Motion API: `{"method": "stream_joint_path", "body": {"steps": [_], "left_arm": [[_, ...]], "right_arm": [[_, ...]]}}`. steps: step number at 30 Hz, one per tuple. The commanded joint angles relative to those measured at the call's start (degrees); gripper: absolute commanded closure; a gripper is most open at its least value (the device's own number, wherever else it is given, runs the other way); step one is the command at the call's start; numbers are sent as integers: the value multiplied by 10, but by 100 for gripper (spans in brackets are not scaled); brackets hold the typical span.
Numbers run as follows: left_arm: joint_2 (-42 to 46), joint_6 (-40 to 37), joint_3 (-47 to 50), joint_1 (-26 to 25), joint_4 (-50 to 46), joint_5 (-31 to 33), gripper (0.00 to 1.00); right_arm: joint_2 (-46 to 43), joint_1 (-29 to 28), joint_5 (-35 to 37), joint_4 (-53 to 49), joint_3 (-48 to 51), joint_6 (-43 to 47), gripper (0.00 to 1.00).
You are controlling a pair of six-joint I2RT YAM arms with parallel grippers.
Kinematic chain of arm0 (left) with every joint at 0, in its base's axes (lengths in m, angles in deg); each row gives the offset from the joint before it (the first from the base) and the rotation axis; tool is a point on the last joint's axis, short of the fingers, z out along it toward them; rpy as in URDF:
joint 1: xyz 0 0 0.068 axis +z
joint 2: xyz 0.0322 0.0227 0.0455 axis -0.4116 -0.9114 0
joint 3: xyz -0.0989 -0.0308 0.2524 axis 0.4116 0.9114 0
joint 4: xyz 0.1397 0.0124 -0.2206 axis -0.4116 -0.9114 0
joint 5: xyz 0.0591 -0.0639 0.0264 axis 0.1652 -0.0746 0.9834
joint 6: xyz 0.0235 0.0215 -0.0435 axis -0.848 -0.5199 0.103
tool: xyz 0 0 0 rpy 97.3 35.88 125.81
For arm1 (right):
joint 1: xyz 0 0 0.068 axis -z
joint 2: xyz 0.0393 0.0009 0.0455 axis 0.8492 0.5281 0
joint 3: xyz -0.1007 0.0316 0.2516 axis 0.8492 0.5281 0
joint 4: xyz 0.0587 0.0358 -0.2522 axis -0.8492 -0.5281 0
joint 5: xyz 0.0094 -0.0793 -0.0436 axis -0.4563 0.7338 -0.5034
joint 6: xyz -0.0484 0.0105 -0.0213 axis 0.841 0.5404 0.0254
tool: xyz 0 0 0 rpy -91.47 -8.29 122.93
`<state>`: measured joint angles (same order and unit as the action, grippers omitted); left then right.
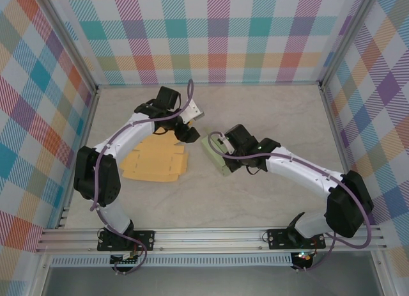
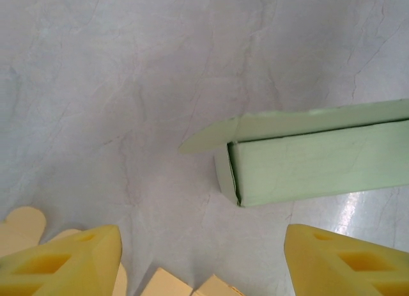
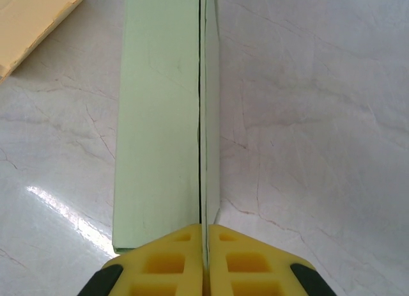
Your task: Fold the paper box
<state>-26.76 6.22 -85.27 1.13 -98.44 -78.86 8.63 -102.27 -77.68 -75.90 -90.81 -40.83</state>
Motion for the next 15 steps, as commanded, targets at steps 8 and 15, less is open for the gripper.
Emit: {"method": "stream_joint_path", "body": {"steps": [8,15], "left_arm": [[-76,-149,-81,8,-43,-29,31],[-118,-202,-139,8,-94,-25,31]], "right_arm": [[30,-3,-21,26,-26,42,91],[32,-3,-28,28,-29,44,90]]}}
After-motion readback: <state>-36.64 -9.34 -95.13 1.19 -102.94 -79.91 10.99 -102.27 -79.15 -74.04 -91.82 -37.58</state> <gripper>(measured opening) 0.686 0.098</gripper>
